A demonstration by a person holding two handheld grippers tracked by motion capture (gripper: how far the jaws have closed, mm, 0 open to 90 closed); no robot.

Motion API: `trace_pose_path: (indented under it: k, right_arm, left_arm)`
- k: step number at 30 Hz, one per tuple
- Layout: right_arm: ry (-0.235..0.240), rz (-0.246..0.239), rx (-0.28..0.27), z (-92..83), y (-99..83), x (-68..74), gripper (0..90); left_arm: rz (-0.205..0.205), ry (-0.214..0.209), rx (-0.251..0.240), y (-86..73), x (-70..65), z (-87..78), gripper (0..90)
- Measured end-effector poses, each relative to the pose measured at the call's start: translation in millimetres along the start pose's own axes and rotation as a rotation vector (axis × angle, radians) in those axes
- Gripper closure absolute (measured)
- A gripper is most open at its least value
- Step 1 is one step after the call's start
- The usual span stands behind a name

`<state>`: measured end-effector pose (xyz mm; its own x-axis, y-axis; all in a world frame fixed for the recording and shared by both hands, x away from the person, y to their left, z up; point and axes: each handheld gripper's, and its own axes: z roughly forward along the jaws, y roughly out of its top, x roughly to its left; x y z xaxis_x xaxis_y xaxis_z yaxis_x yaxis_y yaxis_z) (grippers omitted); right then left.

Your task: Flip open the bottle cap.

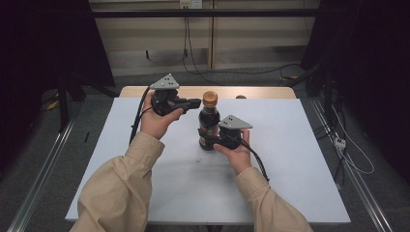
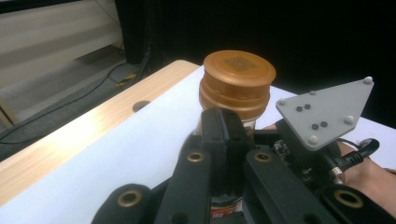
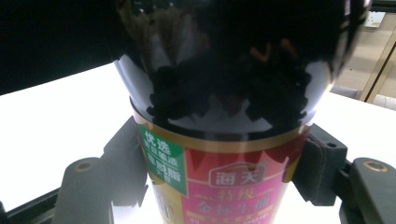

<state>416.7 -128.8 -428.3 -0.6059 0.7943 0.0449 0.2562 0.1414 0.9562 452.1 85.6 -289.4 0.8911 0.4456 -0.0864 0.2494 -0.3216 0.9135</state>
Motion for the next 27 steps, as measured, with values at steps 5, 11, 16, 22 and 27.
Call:
trace_pose_path:
  k: [5, 11, 16, 22, 27]
  right_arm:
    - [0.001, 0.003, -0.001, 0.1, 0.1, 0.0, 29.7]
    - [0.007, 0.001, 0.002, 0.0, 0.3, -0.5, 29.7]
    - [-0.005, 0.002, 0.005, -0.3, 0.8, 0.5, 29.4]
    - [0.0, 0.052, 0.01, -2.3, 1.7, 0.3, 25.0]
    - [-0.013, 0.051, -0.003, -8.4, 6.5, -3.1, 19.0]
  left_arm:
    - [0.013, 0.004, 0.007, 3.5, -0.3, -0.4, 90.0]
    - [0.018, 0.002, 0.015, 6.1, -1.8, 0.9, 90.0]
    - [0.012, 0.0, 0.007, 5.8, -0.7, 1.4, 90.0]
    - [0.011, -0.003, 0.007, 6.2, -0.1, 0.6, 90.0]
    - [0.012, 0.002, 0.011, 6.0, 0.6, 1.8, 90.0]
